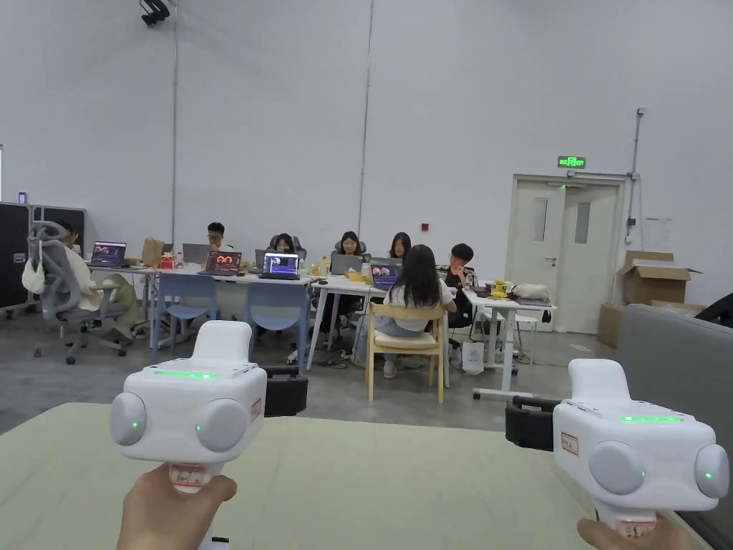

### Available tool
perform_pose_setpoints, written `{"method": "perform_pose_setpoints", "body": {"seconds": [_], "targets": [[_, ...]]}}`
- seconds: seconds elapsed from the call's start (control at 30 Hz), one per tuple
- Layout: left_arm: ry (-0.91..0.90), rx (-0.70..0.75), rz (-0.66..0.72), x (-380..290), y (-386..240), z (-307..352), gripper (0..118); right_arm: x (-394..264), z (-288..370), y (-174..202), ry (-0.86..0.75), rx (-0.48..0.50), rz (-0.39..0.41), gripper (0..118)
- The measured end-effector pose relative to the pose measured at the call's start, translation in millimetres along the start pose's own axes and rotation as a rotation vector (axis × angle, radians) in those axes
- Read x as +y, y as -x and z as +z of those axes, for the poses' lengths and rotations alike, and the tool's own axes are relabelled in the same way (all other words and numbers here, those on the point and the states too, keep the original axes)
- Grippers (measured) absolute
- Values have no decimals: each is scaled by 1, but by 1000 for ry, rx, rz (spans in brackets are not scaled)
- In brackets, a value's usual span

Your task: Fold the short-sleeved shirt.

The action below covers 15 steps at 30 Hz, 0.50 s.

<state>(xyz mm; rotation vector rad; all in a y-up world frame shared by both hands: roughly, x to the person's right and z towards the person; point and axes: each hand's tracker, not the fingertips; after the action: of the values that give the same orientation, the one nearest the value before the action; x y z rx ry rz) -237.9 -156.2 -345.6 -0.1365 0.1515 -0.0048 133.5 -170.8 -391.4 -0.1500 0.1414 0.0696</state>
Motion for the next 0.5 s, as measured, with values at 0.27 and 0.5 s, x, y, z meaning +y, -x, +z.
{"method": "perform_pose_setpoints", "body": {"seconds": [0.27, 0.5], "targets": [[-18, -6, -42, -1, -8, 2, 118, 2, 11, 3, -24, 18, -5, 118], [-95, -12, -89, 2, -7, 17, 85, 0, 26, 2, -103, -4, -21, 107]]}}
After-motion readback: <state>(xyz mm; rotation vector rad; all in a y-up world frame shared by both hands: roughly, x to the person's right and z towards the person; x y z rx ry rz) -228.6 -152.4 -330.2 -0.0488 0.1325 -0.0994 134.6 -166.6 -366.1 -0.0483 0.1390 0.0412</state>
